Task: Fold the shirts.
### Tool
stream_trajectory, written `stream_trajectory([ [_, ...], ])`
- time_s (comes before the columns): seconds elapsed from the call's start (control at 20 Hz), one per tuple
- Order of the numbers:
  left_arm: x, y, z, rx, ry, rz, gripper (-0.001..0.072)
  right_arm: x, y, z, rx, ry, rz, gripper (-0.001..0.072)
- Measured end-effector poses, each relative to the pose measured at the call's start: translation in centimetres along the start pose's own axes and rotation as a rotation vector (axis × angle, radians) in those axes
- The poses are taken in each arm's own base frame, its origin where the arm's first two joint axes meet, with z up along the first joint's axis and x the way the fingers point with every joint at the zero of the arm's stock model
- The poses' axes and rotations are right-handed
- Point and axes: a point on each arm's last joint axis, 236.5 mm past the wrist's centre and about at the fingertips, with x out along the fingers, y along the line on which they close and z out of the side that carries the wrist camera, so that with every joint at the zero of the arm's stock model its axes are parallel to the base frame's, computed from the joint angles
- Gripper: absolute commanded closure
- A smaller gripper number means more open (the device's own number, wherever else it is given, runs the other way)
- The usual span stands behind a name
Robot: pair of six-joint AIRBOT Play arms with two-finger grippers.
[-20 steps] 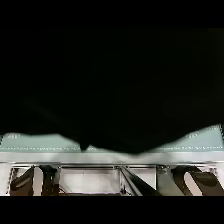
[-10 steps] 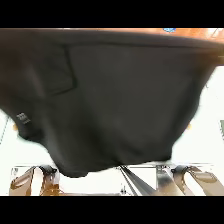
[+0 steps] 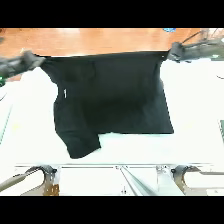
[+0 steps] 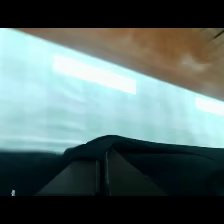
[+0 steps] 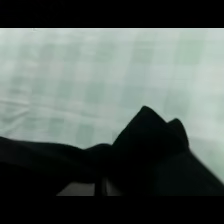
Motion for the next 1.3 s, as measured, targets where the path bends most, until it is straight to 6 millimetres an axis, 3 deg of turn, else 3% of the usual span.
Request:
stream_trajectory([
  [0.05, 2.0, 0.6, -0.6, -0.009, 0.029, 0.000, 0.0419, 1.6, -1.1, 0.3, 0.040, 0.008, 0.001, 0.0381],
  [0.1, 3.7, 1.2, -1.1, -0.015, 0.048, 0.004, 0.0207, 2.9, -2.2, 0.6, 0.075, 0.013, -0.002, 0.0296],
  [0.2, 5.7, 1.9, -2.0, -0.042, 0.095, -0.002, 0.0200, 4.1, -3.8, 1.0, 0.131, 0.017, -0.001, 0.0295],
  [0.3, 5.7, 2.5, -2.3, -0.064, 0.148, -0.009, 0.0201, 3.2, -5.3, 1.6, 0.175, 0.009, -0.005, 0.0297],
  [0.4, 3.9, 4.8, -2.2, -0.114, 0.213, 0.028, 0.0202, 0.1, -7.5, 2.0, 0.209, 0.000, -0.027, 0.0304],
  [0.5, 0.9, 7.1, -3.4, -0.175, 0.319, 0.057, 0.0202, -3.9, -10.0, 0.9, 0.220, 0.036, -0.091, 0.0304],
  [0.65, -4.6, 9.9, -7.7, -0.298, 0.464, 0.120, 0.0202, -10.1, -16.6, -5.4, 0.320, 0.134, -0.322, 0.0304],
  [0.8, -8.9, 11.2, -14.5, -0.449, 0.542, 0.175, 0.0202, -12.8, -19.2, -13.0, 0.450, 0.146, -0.401, 0.0304],
  [1.0, -11.2, 10.9, -22.4, -0.587, 0.579, 0.185, 0.0201, -12.4, -17.7, -20.3, 0.531, 0.063, -0.328, 0.0304],
  [1.15, -11.5, 11.0, -26.3, -0.639, 0.612, 0.207, 0.0202, -11.4, -15.5, -22.4, 0.565, 0.001, -0.246, 0.0304],
  [1.3, -11.4, 11.2, -28.2, -0.660, 0.634, 0.230, 0.0202, -11.0, -14.3, -23.0, 0.577, -0.029, -0.201, 0.0304],
])
